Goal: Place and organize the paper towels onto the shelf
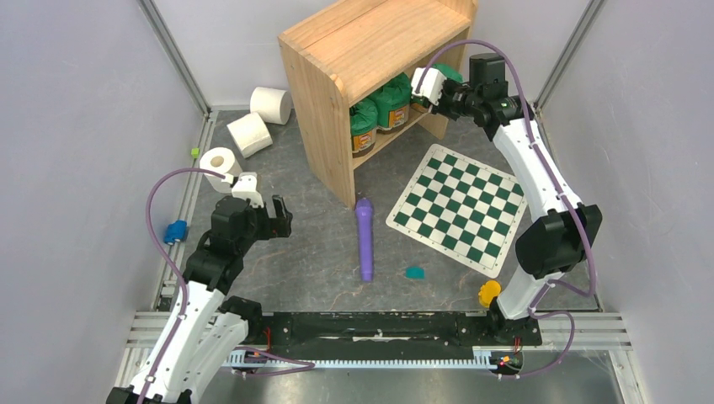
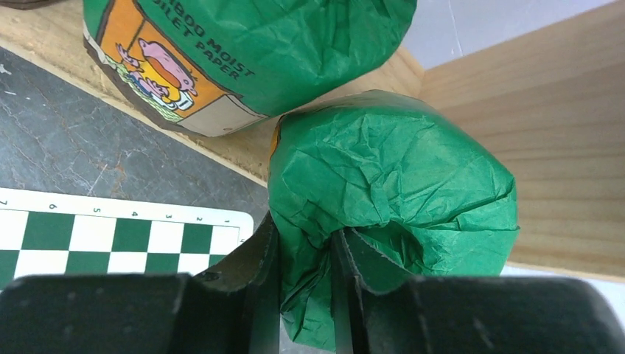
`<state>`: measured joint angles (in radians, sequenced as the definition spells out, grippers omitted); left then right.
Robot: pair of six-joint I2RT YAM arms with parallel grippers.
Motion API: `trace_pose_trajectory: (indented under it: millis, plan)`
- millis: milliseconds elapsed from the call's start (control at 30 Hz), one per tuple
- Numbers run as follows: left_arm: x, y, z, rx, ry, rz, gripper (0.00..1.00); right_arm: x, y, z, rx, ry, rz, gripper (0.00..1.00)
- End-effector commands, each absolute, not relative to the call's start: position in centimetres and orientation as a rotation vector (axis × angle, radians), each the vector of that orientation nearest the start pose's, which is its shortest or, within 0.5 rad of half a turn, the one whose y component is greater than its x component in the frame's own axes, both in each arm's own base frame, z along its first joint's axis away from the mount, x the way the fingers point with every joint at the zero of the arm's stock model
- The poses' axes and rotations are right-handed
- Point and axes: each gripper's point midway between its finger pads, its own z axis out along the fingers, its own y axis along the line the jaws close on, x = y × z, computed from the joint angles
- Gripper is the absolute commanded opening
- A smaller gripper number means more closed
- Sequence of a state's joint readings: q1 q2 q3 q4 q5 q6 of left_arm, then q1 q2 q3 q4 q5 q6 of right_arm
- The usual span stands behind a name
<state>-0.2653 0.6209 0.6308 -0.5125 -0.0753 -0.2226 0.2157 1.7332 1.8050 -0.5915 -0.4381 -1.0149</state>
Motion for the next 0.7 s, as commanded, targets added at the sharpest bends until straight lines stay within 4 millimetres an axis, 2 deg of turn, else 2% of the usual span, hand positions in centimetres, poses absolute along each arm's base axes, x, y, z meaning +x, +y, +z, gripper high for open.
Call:
trace_pose_trajectory:
  millis: [0,100,300,667]
  plan:
    - [24.8,-6.5,18.4,0.05,2.022,-0.223,1.0,49.0,15.9,35.7,-1.456,1.259,-0.135,0.21]
    - [24.8,-6.6,18.2,0.055,2.03,-0.227,1.0,48.9,16.0,35.7,-1.469,1.247,-0.134,0.3]
    - [24.9,-6.7,18.1,0.056,2.034,-0.23,1.0,49.4,15.3,34.7,-1.486,1.273,-0.184,0.36]
    - [24.9,-6.8,17.9,0.06,2.041,-0.236,1.0,50.5,15.2,35.9,-1.426,1.249,-0.22,0.44]
